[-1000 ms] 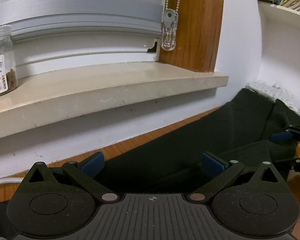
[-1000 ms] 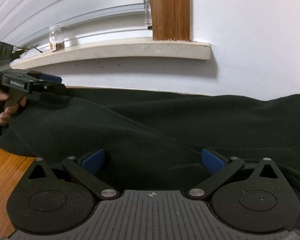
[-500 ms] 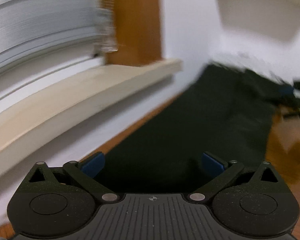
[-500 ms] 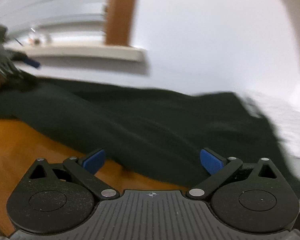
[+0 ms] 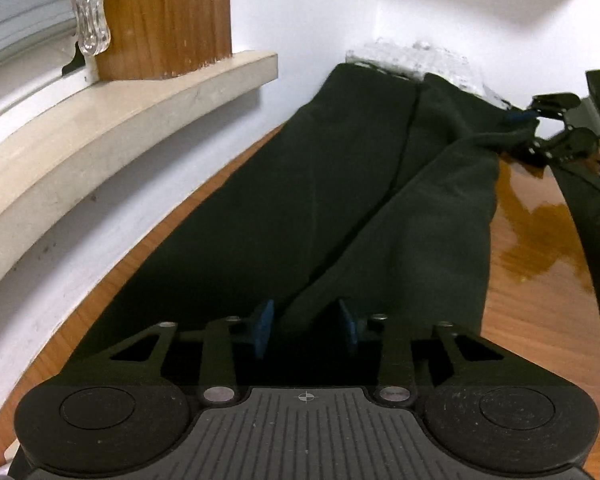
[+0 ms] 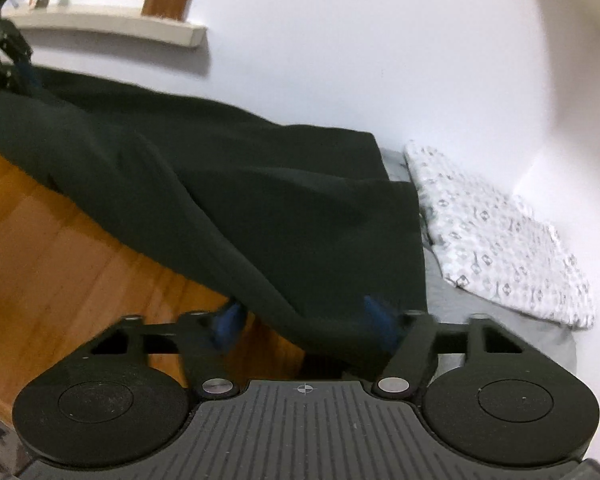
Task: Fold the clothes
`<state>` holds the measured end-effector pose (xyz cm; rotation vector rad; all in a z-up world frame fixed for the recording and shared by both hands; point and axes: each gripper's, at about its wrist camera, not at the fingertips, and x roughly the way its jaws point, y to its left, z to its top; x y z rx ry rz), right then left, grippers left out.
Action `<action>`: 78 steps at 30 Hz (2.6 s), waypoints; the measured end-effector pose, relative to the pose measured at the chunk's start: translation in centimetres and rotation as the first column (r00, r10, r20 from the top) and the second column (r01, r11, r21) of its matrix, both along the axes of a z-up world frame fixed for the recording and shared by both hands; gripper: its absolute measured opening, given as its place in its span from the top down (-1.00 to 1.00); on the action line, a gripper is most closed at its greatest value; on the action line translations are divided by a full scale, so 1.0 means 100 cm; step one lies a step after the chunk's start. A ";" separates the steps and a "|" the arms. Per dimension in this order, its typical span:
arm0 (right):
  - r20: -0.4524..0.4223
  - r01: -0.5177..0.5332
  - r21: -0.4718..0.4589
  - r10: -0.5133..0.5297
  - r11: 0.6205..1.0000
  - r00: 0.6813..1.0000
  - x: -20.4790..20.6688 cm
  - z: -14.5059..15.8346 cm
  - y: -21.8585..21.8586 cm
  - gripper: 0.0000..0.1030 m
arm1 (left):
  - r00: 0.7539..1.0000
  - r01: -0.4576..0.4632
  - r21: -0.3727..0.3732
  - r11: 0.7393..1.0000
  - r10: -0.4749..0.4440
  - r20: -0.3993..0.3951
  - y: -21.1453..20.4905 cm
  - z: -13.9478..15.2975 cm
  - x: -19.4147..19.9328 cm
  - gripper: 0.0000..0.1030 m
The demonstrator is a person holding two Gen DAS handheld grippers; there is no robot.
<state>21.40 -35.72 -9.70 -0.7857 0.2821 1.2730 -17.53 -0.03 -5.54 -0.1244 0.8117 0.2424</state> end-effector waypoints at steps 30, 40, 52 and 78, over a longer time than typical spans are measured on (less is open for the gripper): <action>0.245 0.174 0.150 -0.207 0.973 0.947 -0.022 0.095 0.209 0.11 | 0.931 -0.344 0.040 0.938 0.335 0.146 0.056 0.047 -0.021 0.87; -0.152 0.202 0.108 -0.185 0.973 0.971 0.003 0.030 0.195 -0.04 | 0.924 -0.354 -0.021 0.935 0.353 0.146 0.076 0.002 -0.019 0.31; -0.257 0.280 0.015 -0.267 0.960 0.929 0.031 -0.015 0.170 -0.03 | 0.941 -0.301 -0.037 0.953 0.303 0.148 0.059 -0.008 -0.035 0.29; -0.266 0.462 0.317 -0.390 0.829 0.882 0.025 0.032 0.091 0.86 | 0.942 -0.283 -0.031 0.959 0.284 0.180 0.042 -0.007 -0.059 0.76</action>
